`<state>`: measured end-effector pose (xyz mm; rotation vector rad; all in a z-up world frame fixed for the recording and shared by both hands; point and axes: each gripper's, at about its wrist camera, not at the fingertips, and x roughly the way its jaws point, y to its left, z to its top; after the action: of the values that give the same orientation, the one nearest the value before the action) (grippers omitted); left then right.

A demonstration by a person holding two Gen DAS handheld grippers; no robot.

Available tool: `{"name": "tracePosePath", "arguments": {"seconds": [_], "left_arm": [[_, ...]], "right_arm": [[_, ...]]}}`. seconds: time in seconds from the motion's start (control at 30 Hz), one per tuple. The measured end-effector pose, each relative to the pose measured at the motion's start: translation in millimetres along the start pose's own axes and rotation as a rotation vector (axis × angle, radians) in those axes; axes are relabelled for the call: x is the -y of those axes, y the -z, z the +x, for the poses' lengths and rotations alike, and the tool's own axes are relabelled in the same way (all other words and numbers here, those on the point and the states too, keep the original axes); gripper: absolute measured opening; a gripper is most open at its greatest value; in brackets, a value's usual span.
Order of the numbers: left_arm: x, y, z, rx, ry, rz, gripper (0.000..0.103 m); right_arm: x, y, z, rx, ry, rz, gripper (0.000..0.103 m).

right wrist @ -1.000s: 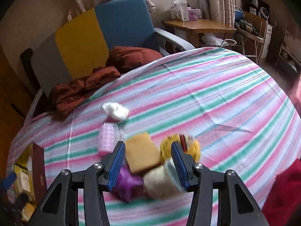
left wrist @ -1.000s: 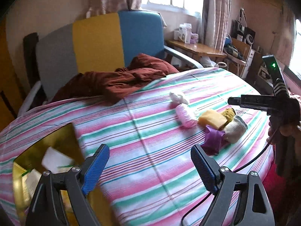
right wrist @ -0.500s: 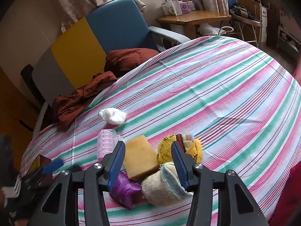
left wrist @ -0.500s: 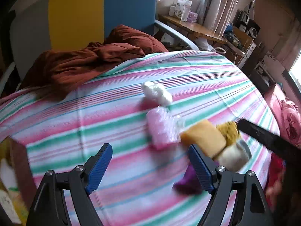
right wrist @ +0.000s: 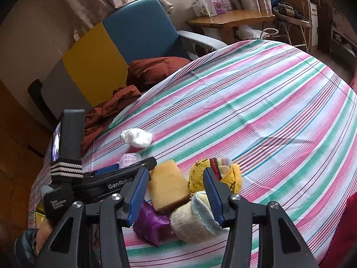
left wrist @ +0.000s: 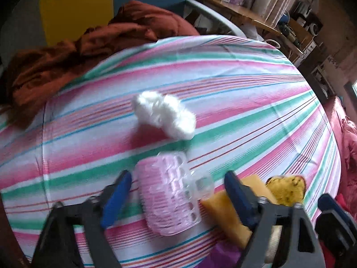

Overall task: Organize objects
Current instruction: 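Grasp the pink hair roller with the left gripper while the right gripper grasps the plastic-wrapped item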

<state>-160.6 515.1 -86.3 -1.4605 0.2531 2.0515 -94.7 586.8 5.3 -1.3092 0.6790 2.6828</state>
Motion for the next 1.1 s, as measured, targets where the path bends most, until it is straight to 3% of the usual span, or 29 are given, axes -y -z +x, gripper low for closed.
{"name": "tracePosePath", "arguments": {"seconds": [0.07, 0.43, 0.63, 0.87, 1.1], "left_arm": [[-8.6, 7.8, -4.7, 0.022, 0.025, 0.005, 0.065], [-59.1, 86.8, -50.7, 0.075, -0.005, -0.013, 0.065], [-78.4, 124.7, -71.7, 0.094, 0.009, -0.055, 0.065], [-85.7, 134.4, -77.3, 0.11, 0.059, -0.102, 0.065], [-88.5, 131.4, -75.6, 0.112, 0.092, -0.131, 0.065]], "right_arm": [[-0.7, 0.6, 0.2, 0.0, 0.003, -0.003, 0.051], [-22.0, 4.5, 10.8, -0.037, -0.006, -0.092, 0.051], [-66.3, -1.3, 38.6, -0.115, -0.022, -0.258, 0.051], [-111.1, -28.1, 103.2, -0.191, 0.065, -0.434, 0.052], [-127.4, -42.5, 161.2, -0.221, 0.158, -0.482, 0.05]]}}
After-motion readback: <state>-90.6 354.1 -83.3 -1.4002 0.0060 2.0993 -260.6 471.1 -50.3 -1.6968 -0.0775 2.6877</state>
